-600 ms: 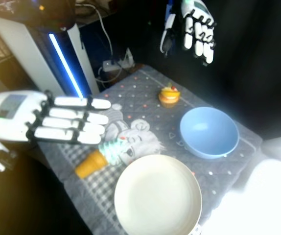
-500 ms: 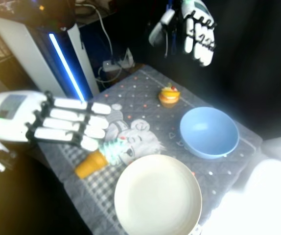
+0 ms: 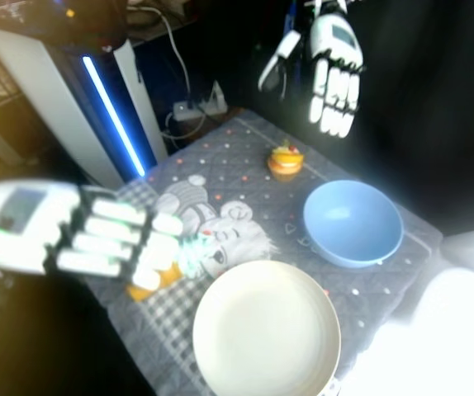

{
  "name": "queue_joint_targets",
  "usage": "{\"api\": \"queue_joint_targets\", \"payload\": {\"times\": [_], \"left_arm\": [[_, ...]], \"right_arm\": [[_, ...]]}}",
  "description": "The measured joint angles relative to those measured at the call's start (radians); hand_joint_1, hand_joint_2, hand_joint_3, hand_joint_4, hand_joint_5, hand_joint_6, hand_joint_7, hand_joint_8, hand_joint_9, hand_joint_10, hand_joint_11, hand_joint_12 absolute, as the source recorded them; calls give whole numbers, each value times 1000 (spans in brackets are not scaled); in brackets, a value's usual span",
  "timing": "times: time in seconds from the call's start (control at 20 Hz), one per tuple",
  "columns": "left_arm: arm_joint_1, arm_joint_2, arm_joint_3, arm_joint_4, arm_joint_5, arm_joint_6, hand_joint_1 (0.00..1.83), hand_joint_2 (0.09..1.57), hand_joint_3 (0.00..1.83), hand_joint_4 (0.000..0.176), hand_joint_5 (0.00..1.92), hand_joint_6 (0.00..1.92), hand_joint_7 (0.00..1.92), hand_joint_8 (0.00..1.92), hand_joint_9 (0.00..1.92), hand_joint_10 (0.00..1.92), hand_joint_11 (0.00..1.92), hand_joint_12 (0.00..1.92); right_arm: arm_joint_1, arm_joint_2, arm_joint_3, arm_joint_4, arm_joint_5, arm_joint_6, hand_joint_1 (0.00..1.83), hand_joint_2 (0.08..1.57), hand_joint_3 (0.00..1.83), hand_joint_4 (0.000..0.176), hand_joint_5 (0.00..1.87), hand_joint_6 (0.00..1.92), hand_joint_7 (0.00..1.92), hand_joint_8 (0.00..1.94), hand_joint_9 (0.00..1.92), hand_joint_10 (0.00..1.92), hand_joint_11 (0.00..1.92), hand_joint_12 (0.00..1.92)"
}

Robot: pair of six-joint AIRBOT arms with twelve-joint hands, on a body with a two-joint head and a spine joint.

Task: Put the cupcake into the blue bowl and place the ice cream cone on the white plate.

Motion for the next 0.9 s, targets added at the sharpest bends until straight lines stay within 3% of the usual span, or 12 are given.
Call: {"api": "queue_joint_targets", "payload": {"times": [0.05,0.1,0.2,0.25,0.4,0.6,0.65,0.7,0.9], "left_arm": [[-25,-10,9,55,19,-41,550,916,0,71,92,5,212,5,217,5,149,210],[-52,-17,17,114,37,-75,592,931,3,24,107,10,213,5,216,4,158,217],[-92,-29,21,218,66,-158,630,942,1,0,148,4,243,4,225,2,66,443],[-103,-29,21,269,72,-186,620,930,1,0,172,2,267,2,250,1,43,553],[-132,-29,27,389,89,-267,590,923,5,0,250,1,318,2,312,7,35,723],[-191,-40,34,555,113,-386,597,892,0,0,259,0,358,1,373,6,11,859],[-218,-48,34,613,114,-430,585,890,0,0,257,0,361,1,386,8,21,870],[-239,-59,37,658,108,-469,577,871,0,0,269,0,372,1,411,6,63,839],[-249,-71,37,726,103,-509,540,875,1,0,296,0,393,0,435,1,147,694]], "right_arm": [[4,-3,2,-16,-12,3,529,658,0,37,256,9,272,9,215,11,0,940],[19,-7,5,-40,-34,3,514,646,0,39,267,11,277,9,226,13,0,946],[71,-24,13,-97,-85,24,489,641,0,18,294,1,293,0,258,3,34,946],[102,-32,18,-142,-109,34,504,638,0,0,291,0,288,0,253,0,27,929],[185,-74,45,-266,-173,116,510,611,2,0,305,4,296,1,257,1,45,894],[190,-109,61,-326,-217,153,517,614,0,1,319,0,322,0,270,0,43,1012],[190,-109,64,-319,-222,152,536,608,0,15,315,0,315,0,261,0,10,1052],[190,-109,66,-317,-225,153,553,627,4,0,309,0,327,3,279,5,1,1090],[190,-122,66,-315,-234,157,601,666,15,0,257,0,290,0,269,0,0,1083]]}}
